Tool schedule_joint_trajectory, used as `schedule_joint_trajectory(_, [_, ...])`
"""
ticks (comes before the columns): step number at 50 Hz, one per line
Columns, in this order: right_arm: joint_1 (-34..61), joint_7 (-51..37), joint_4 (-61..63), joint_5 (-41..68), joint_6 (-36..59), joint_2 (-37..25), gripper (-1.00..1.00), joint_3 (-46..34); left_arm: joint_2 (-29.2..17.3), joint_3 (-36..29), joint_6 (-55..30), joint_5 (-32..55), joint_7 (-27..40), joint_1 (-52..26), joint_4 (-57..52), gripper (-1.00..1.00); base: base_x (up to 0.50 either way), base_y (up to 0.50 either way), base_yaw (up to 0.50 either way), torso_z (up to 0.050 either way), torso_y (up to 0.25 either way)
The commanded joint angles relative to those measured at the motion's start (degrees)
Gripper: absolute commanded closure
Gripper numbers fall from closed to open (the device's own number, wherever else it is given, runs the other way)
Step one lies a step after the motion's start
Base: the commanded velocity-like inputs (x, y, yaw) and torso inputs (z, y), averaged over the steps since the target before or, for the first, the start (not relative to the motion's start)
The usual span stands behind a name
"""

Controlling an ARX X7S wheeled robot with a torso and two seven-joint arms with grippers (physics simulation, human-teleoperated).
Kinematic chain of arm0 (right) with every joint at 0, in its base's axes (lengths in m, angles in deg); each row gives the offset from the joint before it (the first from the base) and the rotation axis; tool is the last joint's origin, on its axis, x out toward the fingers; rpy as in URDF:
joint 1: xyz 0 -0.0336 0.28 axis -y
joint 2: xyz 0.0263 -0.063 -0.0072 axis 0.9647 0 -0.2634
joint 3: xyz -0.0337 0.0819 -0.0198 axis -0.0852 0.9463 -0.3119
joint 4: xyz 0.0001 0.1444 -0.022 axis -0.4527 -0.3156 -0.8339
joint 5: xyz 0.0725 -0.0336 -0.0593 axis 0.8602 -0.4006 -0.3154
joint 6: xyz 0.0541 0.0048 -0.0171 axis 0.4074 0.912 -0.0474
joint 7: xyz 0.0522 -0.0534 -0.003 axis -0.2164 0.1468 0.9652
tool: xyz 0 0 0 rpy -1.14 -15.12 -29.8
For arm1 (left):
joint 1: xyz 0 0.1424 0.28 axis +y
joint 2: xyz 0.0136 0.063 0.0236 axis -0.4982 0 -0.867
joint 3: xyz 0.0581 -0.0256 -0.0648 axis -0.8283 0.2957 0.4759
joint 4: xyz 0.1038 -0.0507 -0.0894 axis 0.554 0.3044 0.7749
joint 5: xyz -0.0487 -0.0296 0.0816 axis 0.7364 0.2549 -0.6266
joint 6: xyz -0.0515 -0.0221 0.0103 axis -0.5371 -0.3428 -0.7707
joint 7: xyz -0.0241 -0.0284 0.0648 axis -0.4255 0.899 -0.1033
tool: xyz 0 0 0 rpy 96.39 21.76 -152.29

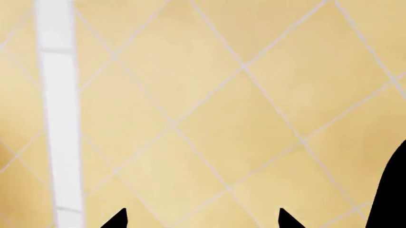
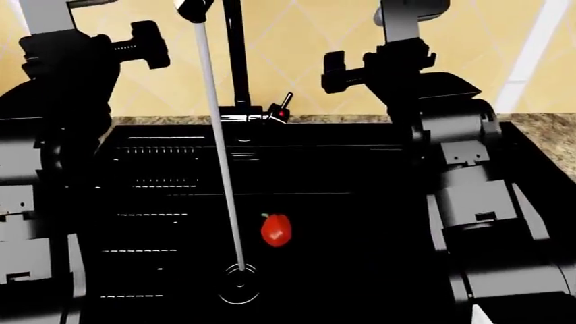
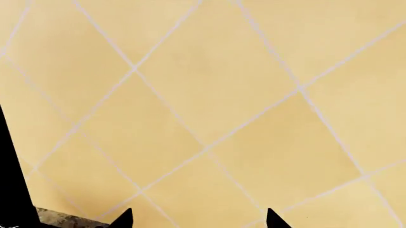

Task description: Pick the pears and kiwis from the sink and place them in one bowl. Place the bell pepper in the other bowl. Then turn off the sink faucet.

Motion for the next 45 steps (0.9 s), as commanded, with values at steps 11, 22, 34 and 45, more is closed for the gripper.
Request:
schedule_joint_trajectory(11, [-7.54,9.41,55.32,18.73,48.97,-9.73,-1.0,-4.06,-2.0,-2.35,0.13,-0.34,-3.13,2.3,-0.32,-1.0,0.0,0.0,0.0,0.0,-0.245])
schedule_joint_trajectory(22, [-2.05,1.92,65.18,48.88,58.74,-14.2,-1.0,-16.15,-2.12,-1.05,-0.03,0.12,-2.13,2.36,0.06,-1.0,0.0,0.0,0.0,0.0,-0.114])
schedule_joint_trajectory(34, [-5.34,-4.72,54.51,54.22,55.85,-10.25,-1.0,-25.74,-2.19,-0.74,-1.07,0.98,-2.0,2.99,-1.66,-1.0,0.0,0.0,0.0,0.0,0.0])
schedule_joint_trajectory(45, [-6.37,-2.25,43.65,44.84,45.55,-7.88,-1.0,-32.52,-2.16,-0.64,-0.94,1.42,-2.11,3.28,-1.78,-1.0,0.0,0.0,0.0,0.0,0.0])
